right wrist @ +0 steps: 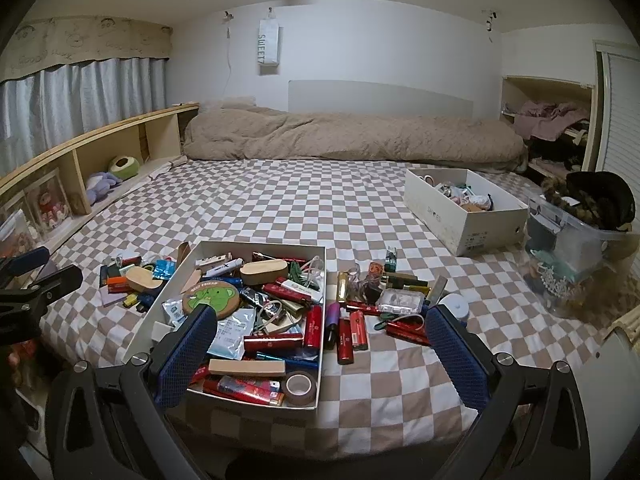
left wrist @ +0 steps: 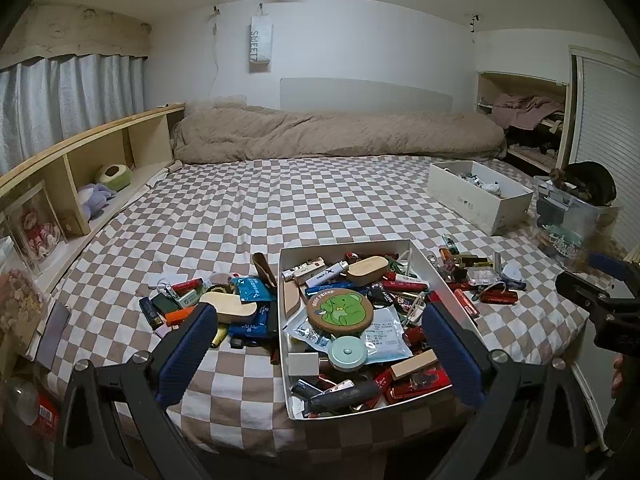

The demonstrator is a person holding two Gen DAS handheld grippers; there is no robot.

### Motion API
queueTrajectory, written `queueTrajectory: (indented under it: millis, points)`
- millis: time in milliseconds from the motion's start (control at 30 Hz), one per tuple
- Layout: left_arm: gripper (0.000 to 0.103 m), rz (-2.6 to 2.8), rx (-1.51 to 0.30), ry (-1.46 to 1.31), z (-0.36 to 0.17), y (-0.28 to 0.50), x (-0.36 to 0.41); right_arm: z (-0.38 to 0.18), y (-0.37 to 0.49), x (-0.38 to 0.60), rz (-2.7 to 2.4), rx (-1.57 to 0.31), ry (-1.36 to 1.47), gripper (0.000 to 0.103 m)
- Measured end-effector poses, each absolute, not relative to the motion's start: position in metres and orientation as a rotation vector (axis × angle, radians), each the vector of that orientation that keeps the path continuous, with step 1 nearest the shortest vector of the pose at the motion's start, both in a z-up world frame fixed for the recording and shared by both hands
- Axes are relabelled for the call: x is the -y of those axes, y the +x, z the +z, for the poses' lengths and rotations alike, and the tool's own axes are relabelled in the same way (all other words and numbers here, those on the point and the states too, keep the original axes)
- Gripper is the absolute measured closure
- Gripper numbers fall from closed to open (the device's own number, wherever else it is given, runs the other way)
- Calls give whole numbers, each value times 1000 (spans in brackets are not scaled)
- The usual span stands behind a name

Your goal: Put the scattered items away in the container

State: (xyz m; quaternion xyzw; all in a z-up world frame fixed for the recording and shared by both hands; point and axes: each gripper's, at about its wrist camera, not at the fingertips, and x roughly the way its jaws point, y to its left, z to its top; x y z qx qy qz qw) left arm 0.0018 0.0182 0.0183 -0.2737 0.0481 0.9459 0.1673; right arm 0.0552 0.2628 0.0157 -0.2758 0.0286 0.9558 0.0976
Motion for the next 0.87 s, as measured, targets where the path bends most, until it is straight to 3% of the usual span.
queueTrajectory:
  millis: [867]
  points:
    - [0,2722,-190,-756,12,8,-21,12,58,-263,2823,-72,-827,0]
